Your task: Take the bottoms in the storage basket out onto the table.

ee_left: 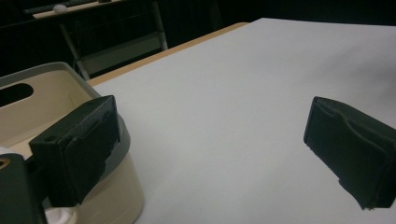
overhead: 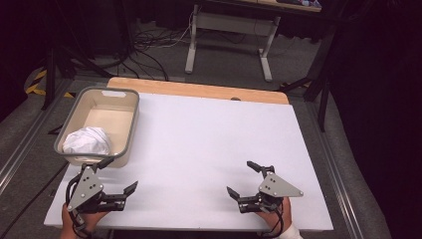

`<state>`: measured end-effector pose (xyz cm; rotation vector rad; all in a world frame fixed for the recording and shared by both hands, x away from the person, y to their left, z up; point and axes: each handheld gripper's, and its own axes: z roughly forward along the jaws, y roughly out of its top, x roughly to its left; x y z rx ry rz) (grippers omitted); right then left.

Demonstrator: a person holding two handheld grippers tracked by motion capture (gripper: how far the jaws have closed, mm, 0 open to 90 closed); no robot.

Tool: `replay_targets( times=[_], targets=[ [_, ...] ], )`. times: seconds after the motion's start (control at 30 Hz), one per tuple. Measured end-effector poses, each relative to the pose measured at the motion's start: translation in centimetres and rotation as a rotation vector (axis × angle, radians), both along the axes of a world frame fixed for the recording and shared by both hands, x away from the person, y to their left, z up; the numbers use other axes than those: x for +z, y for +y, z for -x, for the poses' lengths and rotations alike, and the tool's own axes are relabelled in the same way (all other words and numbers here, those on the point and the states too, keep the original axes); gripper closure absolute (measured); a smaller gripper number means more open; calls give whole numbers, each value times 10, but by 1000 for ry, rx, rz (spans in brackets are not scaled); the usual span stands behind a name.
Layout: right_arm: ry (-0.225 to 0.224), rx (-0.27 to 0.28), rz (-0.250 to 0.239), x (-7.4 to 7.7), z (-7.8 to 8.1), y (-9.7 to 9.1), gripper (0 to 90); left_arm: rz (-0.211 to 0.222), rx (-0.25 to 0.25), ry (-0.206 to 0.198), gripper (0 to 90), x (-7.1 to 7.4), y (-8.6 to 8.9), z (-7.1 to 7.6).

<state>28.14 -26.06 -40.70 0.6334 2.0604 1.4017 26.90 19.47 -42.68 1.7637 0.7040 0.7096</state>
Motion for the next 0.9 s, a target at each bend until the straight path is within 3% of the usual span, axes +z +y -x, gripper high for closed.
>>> replay_targets(
  times=[0.23,0.3,0.5,0.53,0.57,0.7,0.77,0.83,0.9],
  targets=[
    [-13,27,2,1,2,-1,31,-16,50,41,52,-4,8,7],
    [3,41,1,-1,-3,0,32,-18,84,52,57,-7,14,11],
    [4,43,-5,-2,-14,3,36,-29,116,83,63,-6,24,13],
    [9,51,4,-3,-18,6,35,-69,119,121,59,-3,26,11],
    [11,51,11,-3,-19,7,34,-81,122,130,59,-1,28,10],
    [10,66,15,-1,-23,11,34,-63,124,163,52,6,36,6],
    [11,84,17,-1,-26,14,34,-100,140,161,51,14,42,3],
    [14,86,22,-2,-27,16,33,-108,152,163,53,17,45,0],
    [30,98,10,-4,-30,17,32,-131,179,185,52,29,53,-12]
  ],
)
